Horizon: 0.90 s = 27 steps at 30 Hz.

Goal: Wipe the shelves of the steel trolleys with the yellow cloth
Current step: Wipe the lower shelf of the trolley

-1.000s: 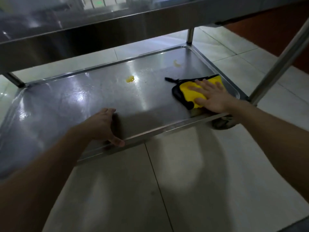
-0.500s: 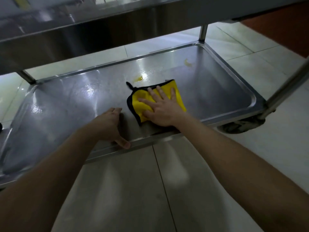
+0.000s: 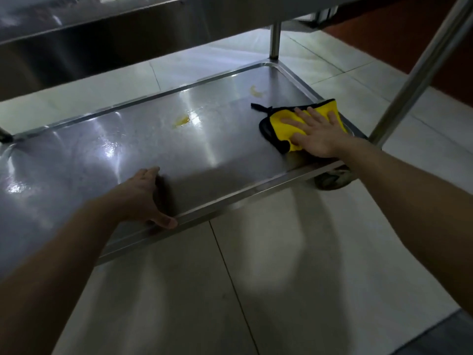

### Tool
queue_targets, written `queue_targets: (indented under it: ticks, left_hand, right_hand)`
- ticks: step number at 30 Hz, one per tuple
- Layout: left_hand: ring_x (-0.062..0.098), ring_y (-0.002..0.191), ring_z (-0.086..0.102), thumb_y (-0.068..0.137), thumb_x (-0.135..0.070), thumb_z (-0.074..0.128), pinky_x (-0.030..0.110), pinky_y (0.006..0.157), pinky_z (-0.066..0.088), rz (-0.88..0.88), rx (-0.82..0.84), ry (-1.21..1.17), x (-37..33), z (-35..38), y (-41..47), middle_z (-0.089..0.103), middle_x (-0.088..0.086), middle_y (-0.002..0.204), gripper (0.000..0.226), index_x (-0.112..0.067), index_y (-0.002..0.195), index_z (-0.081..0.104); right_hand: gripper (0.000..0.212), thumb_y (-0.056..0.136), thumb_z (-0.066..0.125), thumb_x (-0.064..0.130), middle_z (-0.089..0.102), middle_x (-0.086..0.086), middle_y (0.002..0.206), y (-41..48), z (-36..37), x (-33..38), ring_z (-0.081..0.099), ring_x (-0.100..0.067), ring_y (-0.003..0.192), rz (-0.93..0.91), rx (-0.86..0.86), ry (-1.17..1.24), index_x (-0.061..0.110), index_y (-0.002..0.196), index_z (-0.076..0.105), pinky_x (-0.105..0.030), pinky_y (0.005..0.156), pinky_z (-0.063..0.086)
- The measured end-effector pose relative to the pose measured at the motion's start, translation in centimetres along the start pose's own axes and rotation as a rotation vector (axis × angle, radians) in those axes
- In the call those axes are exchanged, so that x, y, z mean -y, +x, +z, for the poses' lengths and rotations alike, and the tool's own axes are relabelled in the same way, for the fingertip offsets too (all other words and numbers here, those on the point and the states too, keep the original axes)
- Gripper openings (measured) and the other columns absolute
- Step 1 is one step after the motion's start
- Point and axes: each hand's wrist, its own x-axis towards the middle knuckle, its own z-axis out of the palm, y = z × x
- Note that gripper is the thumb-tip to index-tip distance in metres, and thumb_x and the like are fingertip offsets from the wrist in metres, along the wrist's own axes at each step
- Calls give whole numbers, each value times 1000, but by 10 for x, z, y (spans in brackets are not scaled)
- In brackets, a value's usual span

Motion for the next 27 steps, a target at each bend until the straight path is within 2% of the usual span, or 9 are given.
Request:
queue_targets:
  ticks: [3, 6, 11, 14, 17, 19, 23, 27]
  left_hand:
    - [29, 163, 23, 43, -72, 93, 39, 130, 25, 29, -18, -36, 2, 2, -1, 12, 5, 181, 168, -16, 173, 3]
    - [28, 164, 22, 53, -65, 99, 36, 129, 24, 31, -36, -61, 5, 4, -1, 13, 5, 181, 161, -16, 173, 5]
    - [28, 163, 24, 57, -54, 104, 35, 129, 25, 15, -38, -91, 4, 2, -2, 16, 6, 180, 157, -15, 173, 7]
    - [29, 162, 25, 55, -52, 105, 38, 130, 27, -10, -27, -89, 5, 2, -2, 16, 6, 180, 158, -16, 174, 6]
    - [30, 163, 25, 52, -54, 105, 40, 130, 28, -18, -12, -75, 5, 1, -1, 15, 6, 180, 162, -17, 174, 6]
    - [31, 163, 25, 49, -56, 105, 41, 131, 28, -19, -1, -76, 4, 1, -1, 14, 6, 180, 164, -16, 174, 5]
    - [31, 162, 25, 42, -64, 101, 42, 131, 28, -14, 13, -75, 4, 2, 1, 15, 5, 180, 169, -17, 173, 6]
    - [32, 162, 25, 36, -68, 96, 43, 131, 28, 7, 25, -95, 7, 3, 4, 14, 5, 180, 172, -17, 173, 6]
  right_hand:
    - [67, 101, 18, 73, -13, 9, 179, 31, -3, 26, -16, -23, 165, 80, -27, 45, 60, 164, 2, -66, 126, -14]
    - [71, 99, 15, 78, -15, 6, 179, 58, -5, 78, -18, -29, 164, 72, -31, 50, 58, 165, 1, -71, 123, -16]
    - [68, 103, 16, 74, -16, 0, 179, 45, 10, 181, -17, -34, 164, -156, -3, -32, 55, 166, 1, -76, 121, -14]
    - [65, 103, 20, 69, -10, 4, 180, -2, 27, 203, -14, -29, 165, -357, -6, -27, 56, 166, 9, -73, 123, -13]
    - [60, 108, 24, 62, -5, 10, 180, -40, 36, 170, -11, -21, 166, -460, -15, -42, 54, 166, 13, -63, 129, -10]
    - [57, 112, 31, 53, -4, 13, 179, -50, 29, 132, -9, -17, 166, -439, -15, -45, 52, 167, 14, -56, 131, -8]
    - [56, 114, 32, 48, -5, 15, 179, -42, 7, 47, -10, -14, 165, -265, -10, -7, 54, 166, 14, -54, 132, -8]
    - [58, 109, 20, 61, -5, 11, 179, -12, -5, -13, -10, -16, 165, -93, -23, 4, 57, 166, 10, -57, 131, -8]
